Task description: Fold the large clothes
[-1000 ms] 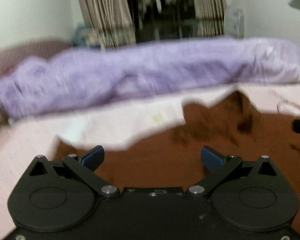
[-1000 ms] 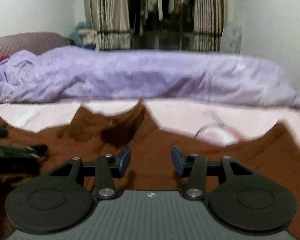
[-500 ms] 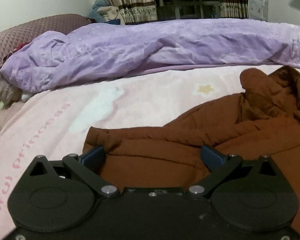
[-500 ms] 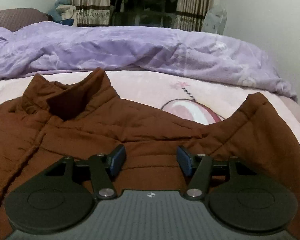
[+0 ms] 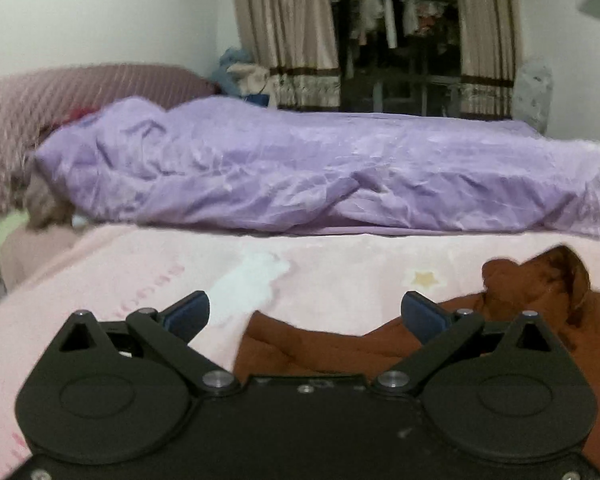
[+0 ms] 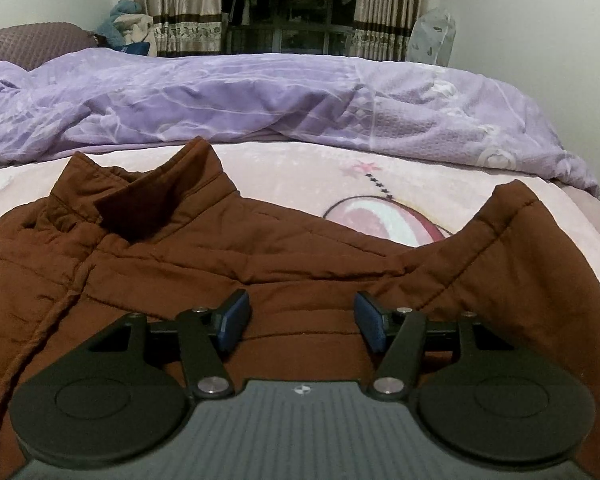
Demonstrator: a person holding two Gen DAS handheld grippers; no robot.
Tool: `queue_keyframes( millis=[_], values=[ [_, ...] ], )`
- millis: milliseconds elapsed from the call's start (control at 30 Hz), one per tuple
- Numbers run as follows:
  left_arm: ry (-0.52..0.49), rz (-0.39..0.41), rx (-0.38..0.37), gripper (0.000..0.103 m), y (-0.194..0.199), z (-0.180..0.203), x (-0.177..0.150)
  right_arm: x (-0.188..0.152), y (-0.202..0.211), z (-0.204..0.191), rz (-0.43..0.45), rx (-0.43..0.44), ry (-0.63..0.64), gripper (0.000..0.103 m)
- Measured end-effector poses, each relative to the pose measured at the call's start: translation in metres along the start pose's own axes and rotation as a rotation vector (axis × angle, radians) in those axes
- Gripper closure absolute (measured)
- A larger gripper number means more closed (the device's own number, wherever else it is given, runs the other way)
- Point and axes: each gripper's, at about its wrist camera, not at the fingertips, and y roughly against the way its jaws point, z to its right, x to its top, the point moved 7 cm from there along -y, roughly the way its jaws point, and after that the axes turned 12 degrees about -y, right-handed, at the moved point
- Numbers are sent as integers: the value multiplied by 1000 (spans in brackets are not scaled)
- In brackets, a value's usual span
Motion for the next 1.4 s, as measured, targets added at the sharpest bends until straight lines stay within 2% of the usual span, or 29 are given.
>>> queue_keyframes(
  millis=[33, 100, 133, 200, 300, 367, 500, 533, 600, 667, 700, 767, 833, 867, 933, 1000, 1067, 1133, 1200, 1300, 1400],
  values=[
    [-25, -20, -8, 0, -5, 2, -9, 0, 0, 0, 1, 1, 1, 31],
    [-97, -139, -32, 0, -30, 12, -44, 0, 0, 1, 1, 6, 1, 30],
    [-100, -173, -61, 0, -39, 16, -59, 0, 0, 0, 0, 10, 0, 30],
    [-36, -149, -68, 0, -34, 9, -56, -1, 0, -1, 0, 3, 10, 30],
    [-34, -167, -70, 0, -34, 8, -55, 1, 3, -1, 4, 12, -7, 30],
    [-37, -172, -67, 0, -37, 8, -53, 9, 13, 3, 14, 17, -12, 40],
    [-56, -161, -53, 0, -35, 8, -53, 35, 52, 28, 178, -5, 34, 44],
    [-55, -161, -54, 0, -40, 5, -54, 37, 55, 38, 185, -14, 25, 43],
    [-48, -163, -61, 0, -44, 5, -55, 30, 43, 65, 132, -58, -23, 44],
    [-40, -166, -65, 0, -43, 8, -55, 10, 21, 87, 77, -128, -41, 54],
    [-38, -167, -67, 0, -42, 8, -56, -1, 10, 94, 46, -142, -28, 51],
    [-42, -167, -64, 0, -42, 10, -55, -1, 14, 95, 60, -109, -51, 48],
    [-56, -162, -51, 0, -41, 11, -54, 3, 20, 92, 54, -112, -48, 48],
    [-62, -153, -40, 0, -39, 11, -53, 4, 25, 90, 80, -119, -45, 48],
    [-78, -110, 23, 0, -28, 9, -44, 10, 39, 88, 118, -136, -37, 48],
    [-84, -45, 69, 0, -7, 10, -25, 24, 57, 82, 181, -105, -46, 48],
    [-57, 45, 17, 0, 19, 15, -4, 35, 81, 69, 264, -56, -75, 48],
    [-25, 91, -35, 0, 44, 26, 13, 37, 99, 46, 290, 19, -90, 48],
    [-13, 68, -90, 0, 57, 46, 19, 32, 107, 16, 258, 118, -93, 46],
    [-80, 10, -152, 0, 59, 88, 13, 8, 101, -37, 130, 241, -39, 44],
    [-180, -65, -154, 0, 41, 121, -3, -14, 81, -67, 72, 233, 83, 44]
  ],
)
